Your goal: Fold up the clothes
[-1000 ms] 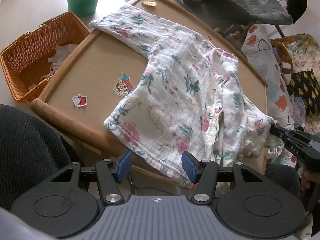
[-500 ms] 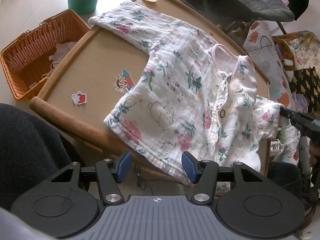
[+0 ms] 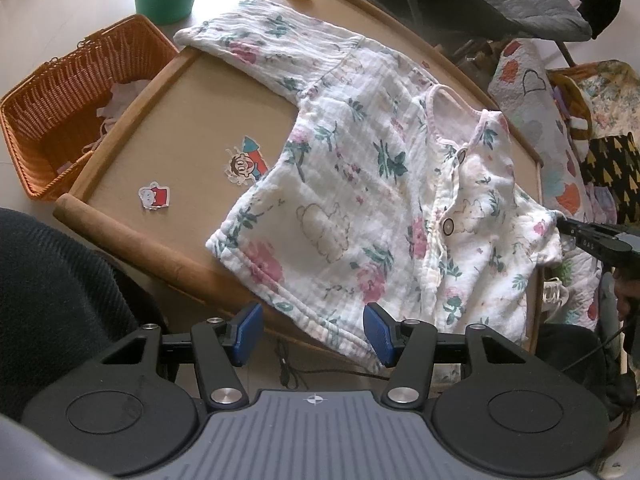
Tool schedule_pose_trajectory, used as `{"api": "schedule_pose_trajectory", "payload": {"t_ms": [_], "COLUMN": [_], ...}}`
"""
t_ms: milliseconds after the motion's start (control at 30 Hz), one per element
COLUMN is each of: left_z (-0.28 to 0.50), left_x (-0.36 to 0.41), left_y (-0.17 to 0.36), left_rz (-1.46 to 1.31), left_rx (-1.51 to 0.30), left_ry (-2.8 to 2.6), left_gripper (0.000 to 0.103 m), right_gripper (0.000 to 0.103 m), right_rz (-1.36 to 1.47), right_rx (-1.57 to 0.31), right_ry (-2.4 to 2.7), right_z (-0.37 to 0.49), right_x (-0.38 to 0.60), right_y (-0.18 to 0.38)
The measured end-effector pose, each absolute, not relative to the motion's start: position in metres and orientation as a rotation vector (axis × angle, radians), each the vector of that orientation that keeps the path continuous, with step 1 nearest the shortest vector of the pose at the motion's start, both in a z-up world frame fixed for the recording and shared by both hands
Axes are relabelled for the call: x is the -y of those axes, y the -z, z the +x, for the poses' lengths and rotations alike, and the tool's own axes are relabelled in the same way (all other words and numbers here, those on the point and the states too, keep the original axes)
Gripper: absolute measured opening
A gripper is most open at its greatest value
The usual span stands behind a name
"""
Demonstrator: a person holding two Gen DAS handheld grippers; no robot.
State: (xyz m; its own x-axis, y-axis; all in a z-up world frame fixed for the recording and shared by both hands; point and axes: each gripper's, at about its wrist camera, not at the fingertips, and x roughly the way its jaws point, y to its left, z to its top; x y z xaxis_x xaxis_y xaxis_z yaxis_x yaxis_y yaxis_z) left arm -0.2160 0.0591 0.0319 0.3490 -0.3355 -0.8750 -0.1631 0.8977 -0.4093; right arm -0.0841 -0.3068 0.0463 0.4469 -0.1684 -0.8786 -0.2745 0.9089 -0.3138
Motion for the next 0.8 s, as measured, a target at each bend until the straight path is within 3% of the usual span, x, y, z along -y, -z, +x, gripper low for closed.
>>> {"api": "schedule_pose_trajectory", "payload": {"t_ms": [400,800], "left_z": [-0.209,-0.208], "left_x": [-0.053,-0.052], "left_y": [-0.03,-0.033], "left_rz": [-0.461,-0.46], "left_rx": [-1.231,-1.225], "left_ry": [0.128,0.142], "left_gripper": [0.059,0.06], "right_gripper": [0.004,0.009], "right_rz": [-0.468,-0.471], "right_rx": [-1.273,-1.261], "right_ry": [-0.051,-0.085], "right_z": [-0.087,-0.087], "right_x": [0.319,0.311], "right_y": [-0.034,-0.042]}}
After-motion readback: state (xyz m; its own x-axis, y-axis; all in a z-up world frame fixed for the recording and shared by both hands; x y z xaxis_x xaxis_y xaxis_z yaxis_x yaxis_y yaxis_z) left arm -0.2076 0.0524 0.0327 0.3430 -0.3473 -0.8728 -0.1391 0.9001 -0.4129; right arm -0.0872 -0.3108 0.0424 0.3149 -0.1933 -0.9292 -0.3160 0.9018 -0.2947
